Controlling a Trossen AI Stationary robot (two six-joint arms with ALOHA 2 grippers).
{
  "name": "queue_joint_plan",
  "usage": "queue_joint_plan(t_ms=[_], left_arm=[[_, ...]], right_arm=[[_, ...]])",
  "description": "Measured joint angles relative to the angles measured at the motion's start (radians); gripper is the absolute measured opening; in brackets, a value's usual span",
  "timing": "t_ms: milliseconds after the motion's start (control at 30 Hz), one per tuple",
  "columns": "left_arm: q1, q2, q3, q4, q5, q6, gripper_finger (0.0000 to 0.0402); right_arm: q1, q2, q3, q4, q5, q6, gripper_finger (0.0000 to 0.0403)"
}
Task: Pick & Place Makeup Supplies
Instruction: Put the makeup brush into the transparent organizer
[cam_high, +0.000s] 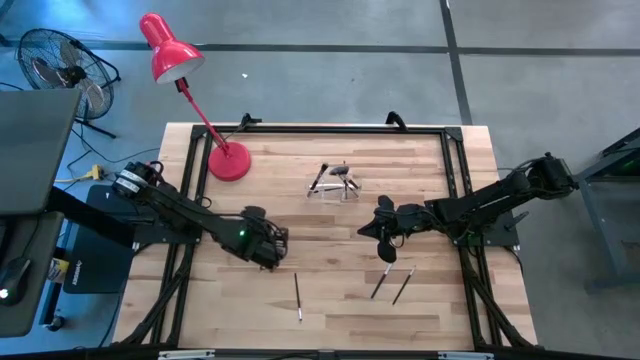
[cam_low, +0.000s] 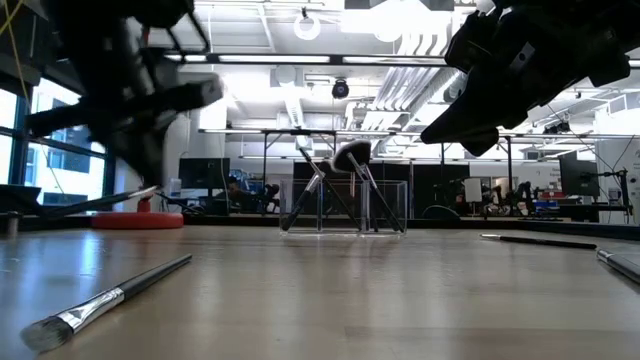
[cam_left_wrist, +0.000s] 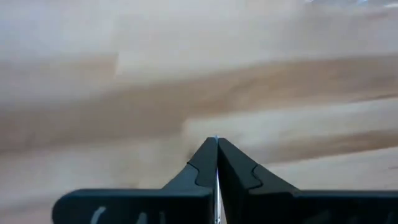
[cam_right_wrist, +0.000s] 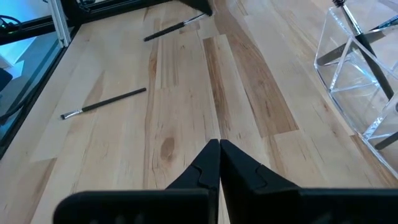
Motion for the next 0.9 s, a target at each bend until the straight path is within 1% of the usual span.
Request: queue_joint_plan(t_ms=[167, 267, 367, 433, 500, 533, 700, 767, 867, 900], left_arm=[[0.0, 0.0, 0.069, -0.006, -0.279, 0.21, 0.0], [0.001, 0.0, 0.123, -0.005, -0.402, 0.333, 0.0], [0.014, 0.0, 0.182, 0.002, -0.482, 0.472, 0.0], [0.039, -0.001, 0.216, 0.04, -0.482, 0.6, 0.0], [0.077, -0.019, 0.231, 0.116, -0.446, 0.771, 0.0], [0.102, -0.032, 0.232, 0.181, -0.411, 0.871, 0.0], [0.276, -0.09, 0.229, 0.483, -0.16, 1.316, 0.0], [0.342, -0.115, 0.229, 0.569, -0.06, 1.476, 0.0], [0.431, -0.139, 0.231, 0.693, 0.105, 1.648, 0.0], [0.459, -0.142, 0.231, 0.711, 0.167, 1.692, 0.0]], right_arm=[[0.0, 0.0, 0.0, 0.0, -0.001, 0.002, 0.0002], [0.0, 0.0, 0.0, 0.0, -0.003, 0.026, 0.0004], [0.0, 0.0, 0.0, 0.0, -0.004, 0.032, 0.0004], [0.0, 0.0, 0.0, 0.0, -0.003, 0.033, 0.0002], [0.0, 0.0, 0.0, 0.0, 0.001, 0.032, 0.0002], [0.0, 0.0, 0.0, 0.0, 0.008, 0.032, 0.0003], [0.0, 0.0, 0.0, 0.0, 0.056, 0.05, 0.0003], [0.0, 0.0, 0.0, 0.001, 0.071, 0.058, 0.0001], [0.0, 0.0, 0.0, 0.001, 0.097, 0.061, 0.0003], [0.0, 0.0, 0.0, 0.001, 0.111, 0.067, 0.0004]])
